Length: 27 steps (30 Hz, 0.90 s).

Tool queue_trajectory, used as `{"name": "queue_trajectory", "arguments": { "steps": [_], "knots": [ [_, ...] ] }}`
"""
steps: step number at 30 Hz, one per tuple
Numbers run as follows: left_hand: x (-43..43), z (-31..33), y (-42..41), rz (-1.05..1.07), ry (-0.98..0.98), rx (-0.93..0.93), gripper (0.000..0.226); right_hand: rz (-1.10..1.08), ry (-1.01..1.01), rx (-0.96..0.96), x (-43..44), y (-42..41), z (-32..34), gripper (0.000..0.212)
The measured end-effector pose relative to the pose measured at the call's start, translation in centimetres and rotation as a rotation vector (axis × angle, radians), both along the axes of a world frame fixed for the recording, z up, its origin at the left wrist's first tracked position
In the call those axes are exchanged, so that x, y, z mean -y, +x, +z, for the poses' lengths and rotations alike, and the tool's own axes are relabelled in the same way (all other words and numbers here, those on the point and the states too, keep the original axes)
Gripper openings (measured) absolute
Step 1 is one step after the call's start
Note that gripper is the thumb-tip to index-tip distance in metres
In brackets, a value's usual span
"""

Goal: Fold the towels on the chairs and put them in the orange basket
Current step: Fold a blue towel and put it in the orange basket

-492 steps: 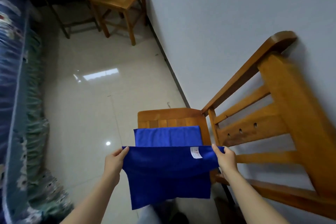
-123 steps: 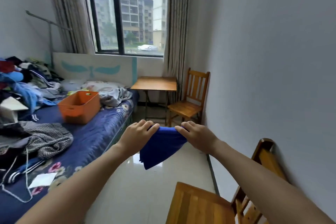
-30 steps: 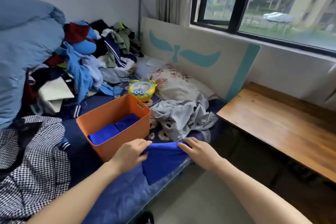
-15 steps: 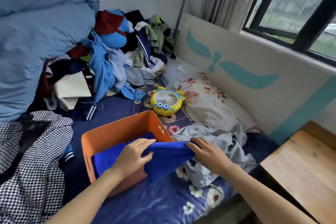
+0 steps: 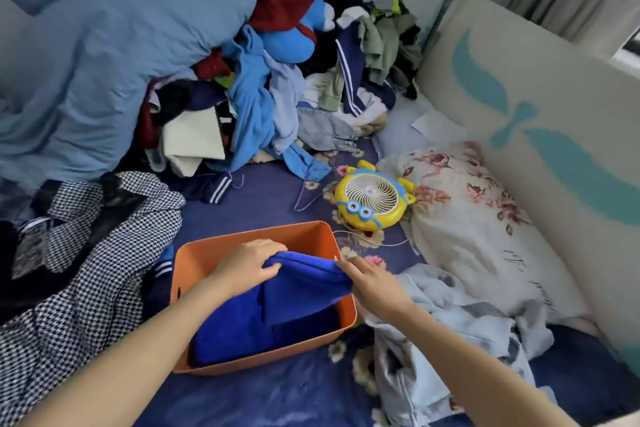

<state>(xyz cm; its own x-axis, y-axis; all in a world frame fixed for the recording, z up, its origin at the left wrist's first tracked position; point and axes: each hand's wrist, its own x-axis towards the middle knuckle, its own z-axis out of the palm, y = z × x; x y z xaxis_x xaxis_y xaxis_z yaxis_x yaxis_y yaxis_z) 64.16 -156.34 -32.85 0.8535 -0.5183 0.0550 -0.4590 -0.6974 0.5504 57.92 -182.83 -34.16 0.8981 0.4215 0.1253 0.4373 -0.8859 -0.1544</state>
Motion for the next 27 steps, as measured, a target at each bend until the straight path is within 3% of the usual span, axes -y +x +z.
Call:
{"name": "queue_trajectory", "arguments": {
  "steps": [3,10,13,17,20,23,27],
  "knots": [
    [0.3,-1.0,2.0,0.100,0.024,-0.068,0.021,0.018,-0.007,-0.086,0.2,3.8,-1.6,0.048],
    [0.7,-4.0,7.1,0.229,0.044,-0.166,0.015,0.075,0.004,-0.175,0.1,11.2,-5.8,0.053],
    [1.0,-6.0,7.7,0.270,0.052,-0.139,0.015,0.079,-0.001,-0.124,0.1,13.2,-7.1,0.045],
    [1.0,-10.5,6.0,0.231,0.166,-0.125,0.024,0.196,-0.156,-0.060,-0.4,12.6,-10.6,0.036],
    [1.1,-13.4,3.8,0.077,0.360,-0.156,0.040,0.261,-0.358,-0.230,-2.3,10.7,-13.0,0.021],
    [1.9,-15.9,2.0,-0.091,0.547,-0.178,0.040,0.210,-0.479,-0.358,-4.2,9.9,-13.7,0.016],
    [3.8,-17.6,0.7,-0.205,0.641,-0.200,0.044,0.257,-0.659,-0.702,-4.6,9.3,-14.9,0.034]
  ]
}}
